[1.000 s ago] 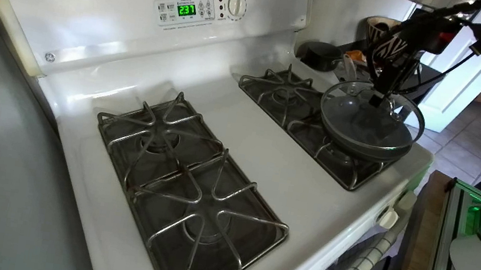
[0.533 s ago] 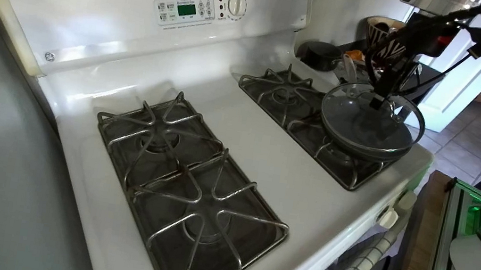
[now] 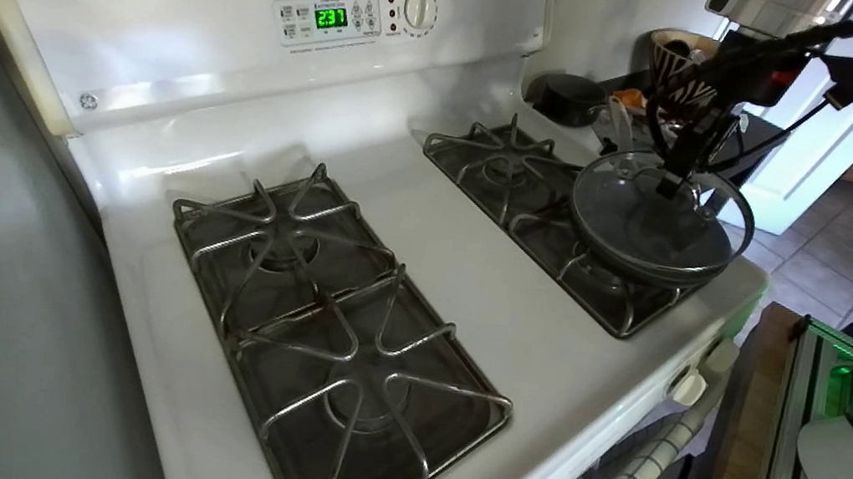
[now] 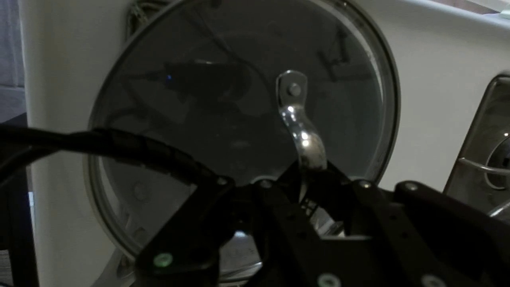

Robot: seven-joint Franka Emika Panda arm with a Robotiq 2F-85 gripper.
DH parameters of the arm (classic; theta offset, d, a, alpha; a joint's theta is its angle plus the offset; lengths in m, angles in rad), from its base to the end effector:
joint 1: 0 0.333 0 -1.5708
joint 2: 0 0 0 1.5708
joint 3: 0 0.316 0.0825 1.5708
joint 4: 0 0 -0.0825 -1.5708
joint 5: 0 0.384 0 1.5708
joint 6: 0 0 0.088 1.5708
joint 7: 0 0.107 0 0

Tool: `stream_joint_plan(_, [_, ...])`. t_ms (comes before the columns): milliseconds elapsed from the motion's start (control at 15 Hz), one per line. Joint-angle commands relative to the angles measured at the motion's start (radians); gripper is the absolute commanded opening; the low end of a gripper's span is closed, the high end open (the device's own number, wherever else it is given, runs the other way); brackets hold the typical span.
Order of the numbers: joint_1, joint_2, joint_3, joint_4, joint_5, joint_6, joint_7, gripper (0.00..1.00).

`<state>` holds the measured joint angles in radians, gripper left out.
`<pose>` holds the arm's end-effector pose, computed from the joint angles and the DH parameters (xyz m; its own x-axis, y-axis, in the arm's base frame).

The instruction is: Put the glass lid on the pan

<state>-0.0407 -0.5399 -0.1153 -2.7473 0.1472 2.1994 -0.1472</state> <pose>0.3506 -0.0467 0.3763 0.9968 -0.0800 0.0049 -0.0779 -0.9811 -0.1772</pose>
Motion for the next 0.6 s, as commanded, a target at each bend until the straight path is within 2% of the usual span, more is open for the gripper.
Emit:
stream_joint_plan(0, [-0.005, 0.006, -0.009, 0.001, -0.012, 0.024, -0.020, 0.00])
stream_joint_plan(533, [0.006, 0.037, -0.011, 0.001, 0.002, 0.057, -0.035, 0.00])
